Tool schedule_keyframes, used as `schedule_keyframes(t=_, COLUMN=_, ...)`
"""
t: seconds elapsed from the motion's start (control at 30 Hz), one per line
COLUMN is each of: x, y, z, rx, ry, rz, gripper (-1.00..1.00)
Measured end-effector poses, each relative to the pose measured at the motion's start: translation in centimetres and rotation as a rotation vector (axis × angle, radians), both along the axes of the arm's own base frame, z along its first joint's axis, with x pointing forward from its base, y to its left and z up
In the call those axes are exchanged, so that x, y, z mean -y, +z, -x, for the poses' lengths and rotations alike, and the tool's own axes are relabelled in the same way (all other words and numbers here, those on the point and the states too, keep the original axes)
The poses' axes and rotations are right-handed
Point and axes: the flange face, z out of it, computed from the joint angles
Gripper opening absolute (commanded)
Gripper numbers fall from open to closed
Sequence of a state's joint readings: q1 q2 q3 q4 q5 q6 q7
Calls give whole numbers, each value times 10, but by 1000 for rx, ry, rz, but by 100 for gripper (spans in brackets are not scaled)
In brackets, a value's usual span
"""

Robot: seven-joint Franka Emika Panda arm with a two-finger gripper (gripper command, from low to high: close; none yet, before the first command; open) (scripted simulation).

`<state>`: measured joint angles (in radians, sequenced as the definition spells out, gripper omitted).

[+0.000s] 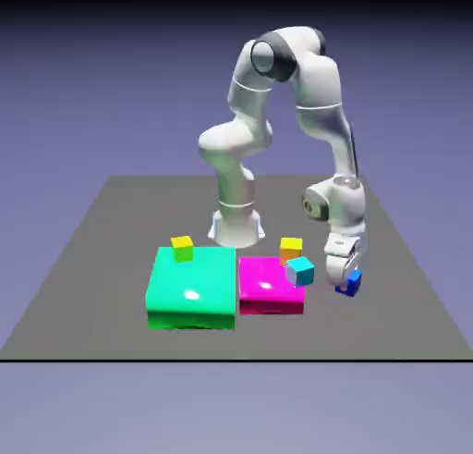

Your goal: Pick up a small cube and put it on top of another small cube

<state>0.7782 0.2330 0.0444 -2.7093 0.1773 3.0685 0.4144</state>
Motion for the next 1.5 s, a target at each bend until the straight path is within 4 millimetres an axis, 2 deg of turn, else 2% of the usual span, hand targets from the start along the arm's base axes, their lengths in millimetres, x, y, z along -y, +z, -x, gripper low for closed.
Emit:
schedule_keyframes(t=0.1, x=3, y=28, z=3, rx=-1, ry=-1, rz=-1, gripper=-100)
schedule_keyframes(t=0.17, x=4, y=30, z=3, rx=-2, ry=-1, rz=-1, gripper=-100)
schedule_keyframes(t=0.33, x=38, y=72, z=-8, rx=5, ry=159, rz=20, gripper=-100)
schedule_keyframes(t=0.53, x=80, y=114, z=-7, rx=4, ry=362, rz=32, gripper=-100)
schedule_keyframes(t=0.73, x=123, y=146, z=4, rx=-2, ry=567, rz=24, gripper=-100)
schedule_keyframes(t=0.93, x=162, y=168, z=24, rx=-3, ry=783, rz=0, gripper=-100)
schedule_keyframes(t=1.0, x=164, y=168, z=25, rx=-3, ry=791, rz=-2, gripper=-100)
schedule_keyframes(t=1.23, x=157, y=100, z=26, rx=-3, ry=791, rz=-1, gripper=-100)
schedule_keyframes(t=1.27, x=157, y=99, z=26, rx=-3, ry=791, rz=-1, gripper=100)
schedule_keyframes(t=1.33, x=157, y=99, z=26, rx=-2, ry=791, rz=-1, gripper=100)
schedule_keyframes(t=1.5, x=160, y=148, z=23, rx=-2, ry=793, rz=-5, gripper=100)
